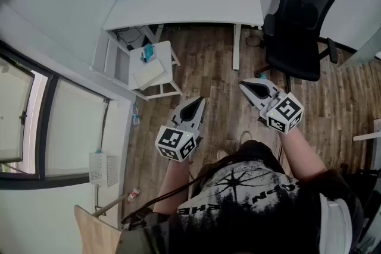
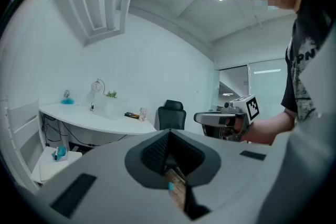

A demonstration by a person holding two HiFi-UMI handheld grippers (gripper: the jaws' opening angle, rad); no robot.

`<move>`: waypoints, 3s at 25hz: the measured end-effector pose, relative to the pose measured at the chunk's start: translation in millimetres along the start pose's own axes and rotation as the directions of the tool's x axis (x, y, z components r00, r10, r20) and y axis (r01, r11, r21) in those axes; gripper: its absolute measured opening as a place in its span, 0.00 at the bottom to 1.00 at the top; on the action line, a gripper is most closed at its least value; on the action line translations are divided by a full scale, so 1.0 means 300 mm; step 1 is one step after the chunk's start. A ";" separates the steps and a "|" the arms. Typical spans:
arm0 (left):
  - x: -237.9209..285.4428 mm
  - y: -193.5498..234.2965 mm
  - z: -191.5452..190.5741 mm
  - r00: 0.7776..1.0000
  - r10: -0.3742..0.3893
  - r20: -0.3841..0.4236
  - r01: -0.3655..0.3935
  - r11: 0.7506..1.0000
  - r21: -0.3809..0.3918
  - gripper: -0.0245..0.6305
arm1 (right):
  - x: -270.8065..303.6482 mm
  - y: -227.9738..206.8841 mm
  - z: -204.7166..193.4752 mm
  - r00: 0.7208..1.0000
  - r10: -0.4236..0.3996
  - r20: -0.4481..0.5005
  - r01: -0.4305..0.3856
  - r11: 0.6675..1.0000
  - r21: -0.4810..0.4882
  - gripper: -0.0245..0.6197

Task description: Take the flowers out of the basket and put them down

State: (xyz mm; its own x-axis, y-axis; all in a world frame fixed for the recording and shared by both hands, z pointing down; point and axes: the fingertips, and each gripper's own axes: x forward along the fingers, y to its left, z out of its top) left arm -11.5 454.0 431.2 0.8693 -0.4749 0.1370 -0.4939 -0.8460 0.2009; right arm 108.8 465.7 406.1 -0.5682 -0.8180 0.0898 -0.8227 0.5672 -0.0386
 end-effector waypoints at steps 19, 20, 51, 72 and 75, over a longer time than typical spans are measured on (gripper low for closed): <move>-0.023 -0.010 0.038 1.000 -0.011 -0.013 0.012 0.998 0.063 0.05 | 0.006 0.038 0.001 0.999 -0.021 0.029 0.021 0.999 0.027 0.07; -0.025 -0.010 0.033 1.000 -0.013 -0.014 0.014 0.998 0.063 0.05 | 0.004 0.040 0.003 0.999 -0.025 0.032 0.024 0.999 0.028 0.07; 0.450 0.369 0.100 0.996 0.073 -0.047 -0.072 0.997 0.013 0.05 | 0.400 -0.453 -0.031 0.995 0.096 -0.033 -0.094 0.995 0.043 0.07; 0.828 0.566 0.192 0.977 0.210 -0.043 -0.210 0.978 0.007 0.05 | 0.579 -0.866 -0.064 0.974 0.221 -0.054 -0.218 0.975 0.049 0.07; 0.843 0.582 0.190 0.977 0.206 -0.044 -0.207 0.978 -0.020 0.05 | 0.597 -0.881 -0.080 0.971 0.227 -0.068 -0.224 0.973 0.056 0.07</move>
State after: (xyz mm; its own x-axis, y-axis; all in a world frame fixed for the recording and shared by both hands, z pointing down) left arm 123.1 172.3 445.6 0.7469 -0.6282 0.2179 -0.6638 -0.7240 0.1876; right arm 225.0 171.7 456.2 -0.7376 -0.6592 0.1461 -0.6745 0.7296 -0.1134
